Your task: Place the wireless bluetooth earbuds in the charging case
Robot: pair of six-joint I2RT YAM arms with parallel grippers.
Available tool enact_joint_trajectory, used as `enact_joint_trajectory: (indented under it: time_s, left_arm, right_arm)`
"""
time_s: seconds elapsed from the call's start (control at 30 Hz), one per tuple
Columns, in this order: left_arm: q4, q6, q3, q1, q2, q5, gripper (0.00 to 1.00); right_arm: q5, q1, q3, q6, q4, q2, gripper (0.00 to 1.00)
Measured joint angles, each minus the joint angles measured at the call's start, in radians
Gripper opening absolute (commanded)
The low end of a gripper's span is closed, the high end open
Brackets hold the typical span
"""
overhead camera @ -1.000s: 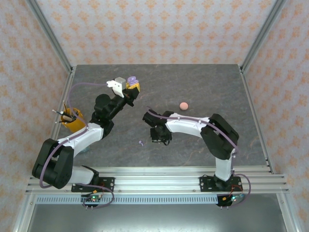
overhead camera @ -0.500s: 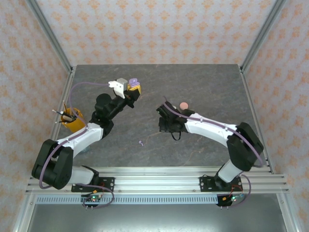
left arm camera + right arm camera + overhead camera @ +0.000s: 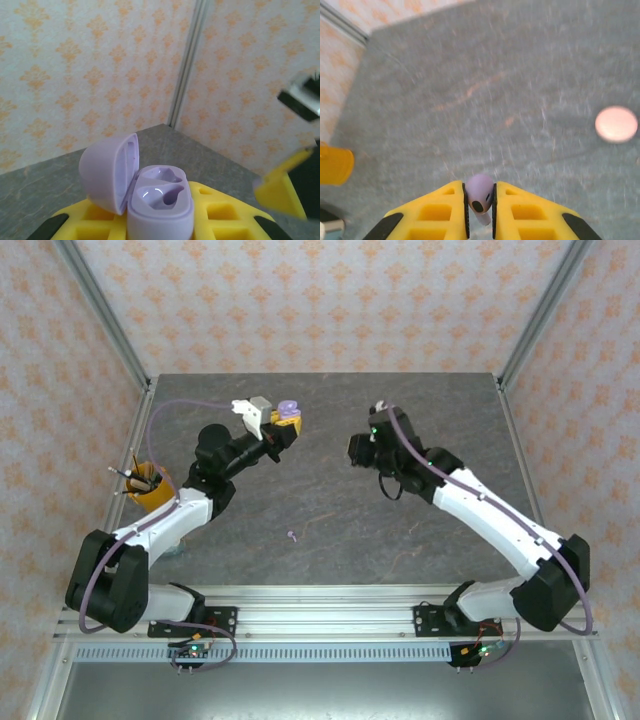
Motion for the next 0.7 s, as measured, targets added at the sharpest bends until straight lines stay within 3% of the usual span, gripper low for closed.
enact_joint_trajectory:
  time_s: [0.4, 0.7]
  left_arm:
    - [-0.02, 0.061, 0.098, -0.05, 0.011, 0.081, 0.0]
    - [0.016, 0.102, 0.225, -0.076, 0.098, 0.088, 0.0]
  right_arm:
    - [-0.081, -0.047, 0.319, -0.109, 0.041, 0.018, 0.19]
    - [-0.172, -0.047, 0.355, -0.118, 0.137, 0.05, 0.19]
